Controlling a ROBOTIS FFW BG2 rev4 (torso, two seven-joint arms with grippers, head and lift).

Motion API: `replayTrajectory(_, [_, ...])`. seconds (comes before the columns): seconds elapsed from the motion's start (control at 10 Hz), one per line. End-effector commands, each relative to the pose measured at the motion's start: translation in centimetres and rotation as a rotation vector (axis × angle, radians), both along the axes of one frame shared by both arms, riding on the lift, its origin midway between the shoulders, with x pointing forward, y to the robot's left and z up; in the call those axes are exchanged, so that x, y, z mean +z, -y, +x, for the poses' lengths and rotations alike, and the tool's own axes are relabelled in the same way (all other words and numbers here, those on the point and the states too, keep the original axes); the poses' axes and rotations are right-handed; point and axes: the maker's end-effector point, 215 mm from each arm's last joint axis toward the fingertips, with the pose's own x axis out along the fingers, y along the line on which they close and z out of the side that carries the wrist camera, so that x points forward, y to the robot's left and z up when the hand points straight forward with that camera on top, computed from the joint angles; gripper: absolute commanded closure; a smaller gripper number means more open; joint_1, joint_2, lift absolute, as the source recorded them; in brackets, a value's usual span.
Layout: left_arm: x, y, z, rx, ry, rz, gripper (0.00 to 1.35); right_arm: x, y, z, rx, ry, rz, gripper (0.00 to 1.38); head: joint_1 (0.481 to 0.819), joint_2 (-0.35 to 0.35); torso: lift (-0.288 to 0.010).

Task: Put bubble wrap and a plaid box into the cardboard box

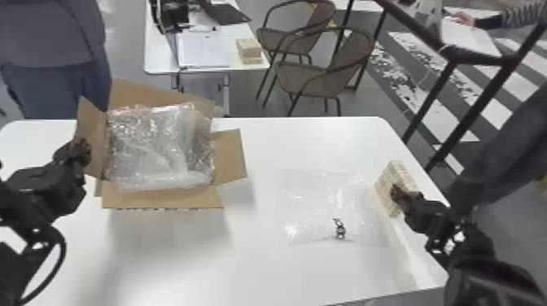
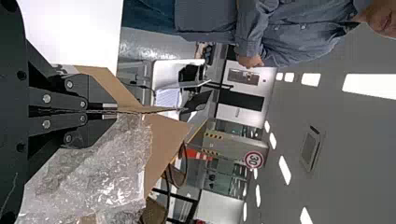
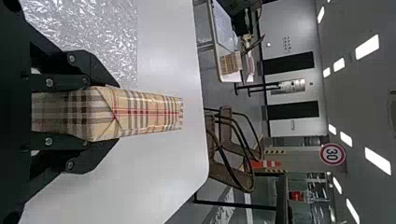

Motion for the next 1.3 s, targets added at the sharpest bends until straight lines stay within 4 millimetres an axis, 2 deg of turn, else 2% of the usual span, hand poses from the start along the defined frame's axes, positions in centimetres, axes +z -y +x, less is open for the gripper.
replayTrajectory(0.0, [-0.1,0.1,0.0,0.0,-0.001,-0.003,1.22,0.0,0.2,-0.8,-0.018,0.005,0.01,1.03,0.695,-0.178,-0.105])
replayTrajectory(0.3, [0.0,0.1,0.0,0.0,0.001,-0.003,1.22,1.0,0.2,-0.9,-0.031,0.028,0.039,1.04,0.695,-0.184,-0.105])
replayTrajectory(0.4, [0.0,0.0,0.0,0.0,0.002,-0.003,1.22,2.6,-0.9,-0.8,-0.028,0.044,0.067,1.04,0.695,-0.184,-0.105])
replayTrajectory(0.5, [-0.1,0.0,0.0,0.002,0.0,-0.002,1.22,5.1,-2.4,-0.4,-0.011,0.06,0.08,1.04,0.695,-0.18,-0.105])
replayTrajectory(0.6, [0.0,0.0,0.0,0.001,0.002,-0.002,1.22,8.3,-4.9,0.6,0.033,0.099,0.095,1.04,0.695,-0.167,-0.105])
replayTrajectory(0.8, [0.0,0.1,0.0,0.001,0.002,-0.002,1.22,13.5,-11.8,2.5,0.179,0.134,0.161,1.04,0.695,-0.128,-0.105])
replayTrajectory(1.0, [0.1,0.2,0.1,0.0,0.005,-0.001,1.22,16.8,-18.0,3.7,0.307,0.139,0.217,1.04,0.672,-0.052,-0.105])
replayTrajectory(1.2, [0.1,0.1,0.1,0.0,0.005,-0.001,1.22,18.0,-25.7,4.2,0.467,0.12,0.283,1.04,0.65,0.005,-0.105])
